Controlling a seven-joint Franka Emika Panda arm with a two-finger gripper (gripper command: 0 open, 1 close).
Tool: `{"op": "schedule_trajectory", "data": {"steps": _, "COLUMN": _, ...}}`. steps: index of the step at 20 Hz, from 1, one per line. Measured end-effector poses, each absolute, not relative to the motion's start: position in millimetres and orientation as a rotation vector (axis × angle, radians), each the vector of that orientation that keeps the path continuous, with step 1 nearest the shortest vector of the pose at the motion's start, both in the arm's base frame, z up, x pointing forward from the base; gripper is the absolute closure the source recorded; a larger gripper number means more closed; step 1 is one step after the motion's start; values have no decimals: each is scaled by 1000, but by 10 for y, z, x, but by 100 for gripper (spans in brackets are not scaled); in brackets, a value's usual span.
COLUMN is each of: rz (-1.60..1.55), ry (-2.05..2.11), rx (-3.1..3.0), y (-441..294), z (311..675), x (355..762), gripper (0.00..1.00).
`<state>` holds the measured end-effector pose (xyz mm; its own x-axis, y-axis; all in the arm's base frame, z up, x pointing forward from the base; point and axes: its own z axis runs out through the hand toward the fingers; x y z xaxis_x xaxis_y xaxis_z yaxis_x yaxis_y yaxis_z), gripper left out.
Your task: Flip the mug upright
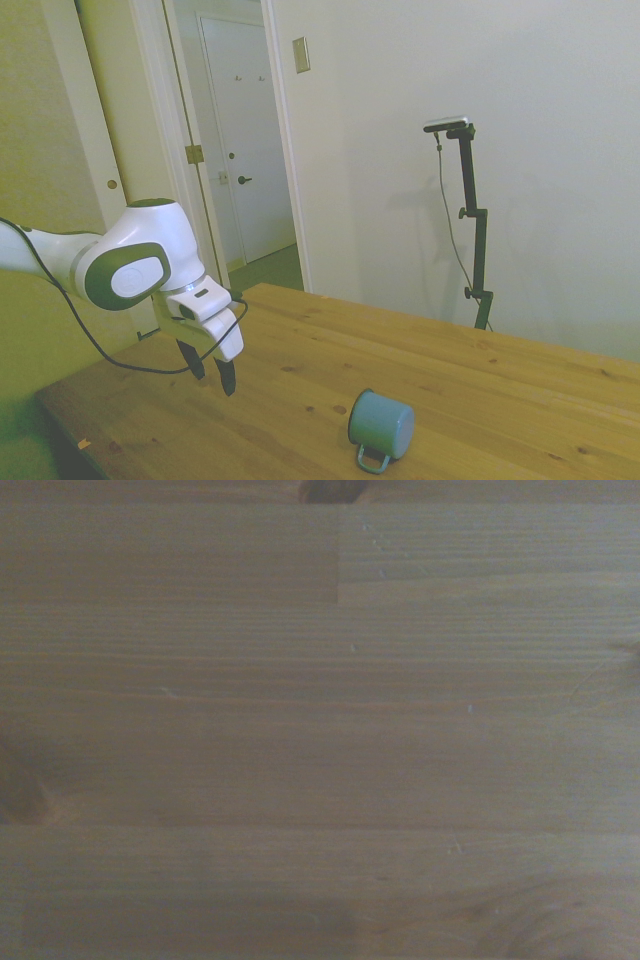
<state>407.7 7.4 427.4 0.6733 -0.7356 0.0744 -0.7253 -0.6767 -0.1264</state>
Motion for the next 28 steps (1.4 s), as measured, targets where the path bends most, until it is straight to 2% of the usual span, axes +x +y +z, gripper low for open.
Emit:
{"op": "schedule_trajectory", "data": {"steps": 4, "rz": -236, "ry": 1218, "rx": -2839, "y": 30, "z": 4292, "x": 4101, "gripper": 0}}
{"op": "schedule_trajectory", "data": {"steps": 12, "rz": -606, "ry": 1568, "rx": -2874, "y": -501, "z": 4424, "x": 4349, "gripper": 0}}
{"op": "schedule_trajectory", "data": {"steps": 15, "rz": -683, "ry": 1715, "rx": -2845, "y": -690, "z": 4351, "x": 4608, "gripper": 0}}
{"op": "schedule_trajectory", "data": {"steps": 22, "rz": -735, "ry": 1634, "rx": -3039, "y": -777, "z": 4088, "x": 4719, "gripper": 0}}
{"op": "schedule_trajectory", "data": {"steps": 28, "rz": -862, "ry": 1734, "rx": -3111, "y": -851, "z": 3975, "x": 4930, "gripper": 0}}
